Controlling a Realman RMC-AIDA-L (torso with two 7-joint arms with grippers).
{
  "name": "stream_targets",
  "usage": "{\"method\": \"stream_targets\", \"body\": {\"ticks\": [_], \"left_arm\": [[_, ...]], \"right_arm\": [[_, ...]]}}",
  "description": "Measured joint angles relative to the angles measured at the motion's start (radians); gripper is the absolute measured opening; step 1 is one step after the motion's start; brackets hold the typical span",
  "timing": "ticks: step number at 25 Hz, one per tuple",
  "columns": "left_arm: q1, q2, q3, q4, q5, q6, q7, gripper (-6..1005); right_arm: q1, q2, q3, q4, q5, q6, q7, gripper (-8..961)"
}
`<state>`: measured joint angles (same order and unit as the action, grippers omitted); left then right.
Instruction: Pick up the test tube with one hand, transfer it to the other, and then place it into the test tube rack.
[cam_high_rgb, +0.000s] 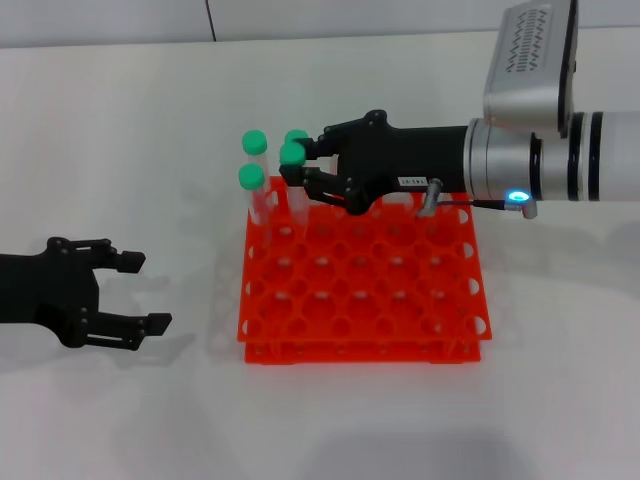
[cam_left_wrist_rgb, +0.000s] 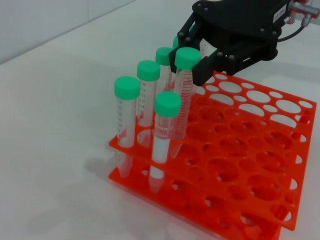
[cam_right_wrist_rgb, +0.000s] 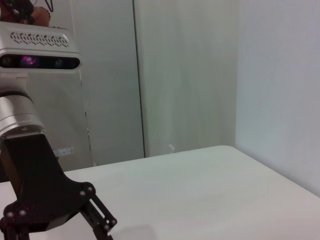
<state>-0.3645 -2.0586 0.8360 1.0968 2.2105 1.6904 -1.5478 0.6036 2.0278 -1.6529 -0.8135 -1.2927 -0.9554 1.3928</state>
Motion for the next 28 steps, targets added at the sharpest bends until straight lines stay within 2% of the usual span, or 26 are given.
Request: {"method": "stream_targets", "body": {"ticks": [5, 10, 13, 18, 24, 25, 28], "left_arm": [[0.004, 0.0, -0.005, -0.001, 0.0, 0.0, 0.009, 867], [0.008, 0.003, -0.011, -0.001, -0.005, 0.0, 0.014, 867], [0.006, 0.004, -0.04, -0.002, -0.011, 0.004, 0.027, 867], [0.009, 0.004, -0.096, -0.001, -0.043, 0.011, 0.059, 867], [0.012, 0.021, -0.143, 0.009, -0.129, 0.05, 0.072, 868], [0.012, 0.023, -0.146, 0.01, -0.137, 0.057, 0.073, 868], [0.01, 0.031, -0.152, 0.02, -0.167, 0.086, 0.073, 868]], "right_arm": [[-0.005, -0.003, 0.002, -0.013, 0.001, -0.015, 0.0, 255], [-0.03, -0.009, 0.01, -0.039, 0.002, -0.047, 0.0, 407], [-0.083, -0.012, 0.024, -0.103, 0.001, -0.044, 0.002, 529], [-0.184, -0.016, 0.108, -0.183, -0.003, -0.06, 0.008, 765], [-0.244, -0.029, 0.219, -0.195, -0.025, -0.154, 0.017, 762], [-0.259, -0.037, 0.294, -0.195, -0.081, -0.212, 0.046, 762], [-0.265, -0.044, 0.397, -0.197, -0.184, -0.306, 0.091, 760]]}}
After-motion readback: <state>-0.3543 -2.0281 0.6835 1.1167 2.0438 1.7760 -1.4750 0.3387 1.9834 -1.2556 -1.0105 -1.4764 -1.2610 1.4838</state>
